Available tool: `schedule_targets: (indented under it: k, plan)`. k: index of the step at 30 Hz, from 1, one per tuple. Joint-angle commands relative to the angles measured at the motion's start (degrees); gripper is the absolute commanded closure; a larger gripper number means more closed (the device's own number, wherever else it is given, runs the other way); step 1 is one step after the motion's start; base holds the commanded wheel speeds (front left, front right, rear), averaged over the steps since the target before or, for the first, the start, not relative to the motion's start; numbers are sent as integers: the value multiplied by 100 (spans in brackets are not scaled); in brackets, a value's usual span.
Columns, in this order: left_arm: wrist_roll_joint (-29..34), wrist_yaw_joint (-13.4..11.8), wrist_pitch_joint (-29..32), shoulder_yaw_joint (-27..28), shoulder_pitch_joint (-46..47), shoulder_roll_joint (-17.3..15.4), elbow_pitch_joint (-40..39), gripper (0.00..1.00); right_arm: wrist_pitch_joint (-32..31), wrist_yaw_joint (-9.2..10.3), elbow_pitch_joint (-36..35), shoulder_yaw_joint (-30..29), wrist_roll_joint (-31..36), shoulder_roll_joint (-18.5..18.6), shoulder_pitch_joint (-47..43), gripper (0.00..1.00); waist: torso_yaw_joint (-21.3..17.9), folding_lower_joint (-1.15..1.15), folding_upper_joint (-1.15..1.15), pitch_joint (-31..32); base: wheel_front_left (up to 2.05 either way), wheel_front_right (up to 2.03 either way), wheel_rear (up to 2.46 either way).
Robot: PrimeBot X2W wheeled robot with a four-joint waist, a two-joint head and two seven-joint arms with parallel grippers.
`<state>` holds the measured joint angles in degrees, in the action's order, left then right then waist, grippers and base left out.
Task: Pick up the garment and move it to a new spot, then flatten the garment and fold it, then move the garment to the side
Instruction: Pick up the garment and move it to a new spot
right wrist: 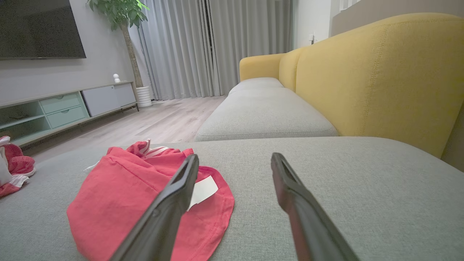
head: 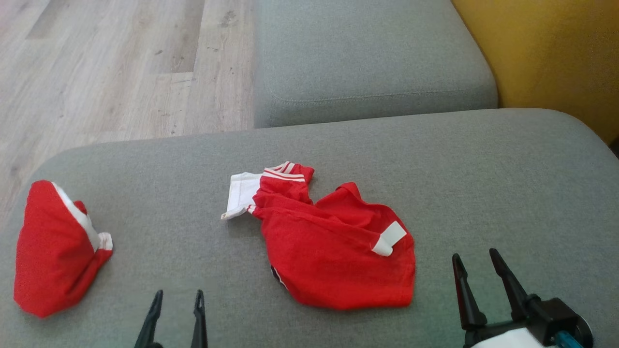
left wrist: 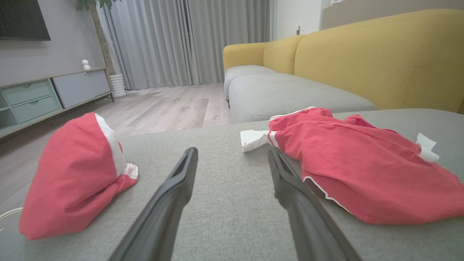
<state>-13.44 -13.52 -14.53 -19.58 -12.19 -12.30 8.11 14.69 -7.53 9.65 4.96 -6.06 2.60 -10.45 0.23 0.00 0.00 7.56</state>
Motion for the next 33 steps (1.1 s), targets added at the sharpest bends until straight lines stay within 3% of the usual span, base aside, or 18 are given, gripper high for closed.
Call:
schedule_targets:
  k: [1,33]
  plan:
    - [63,42,-47,322,177,32,-133,0,31,4,-204,127,-15,32,159,0,12,0,0,4,0,0,0]
    - [651,490,-47,874,77,329,108,0,31,4,-200,95,-138,28,101,0,-26,0,0,84,0,0,0]
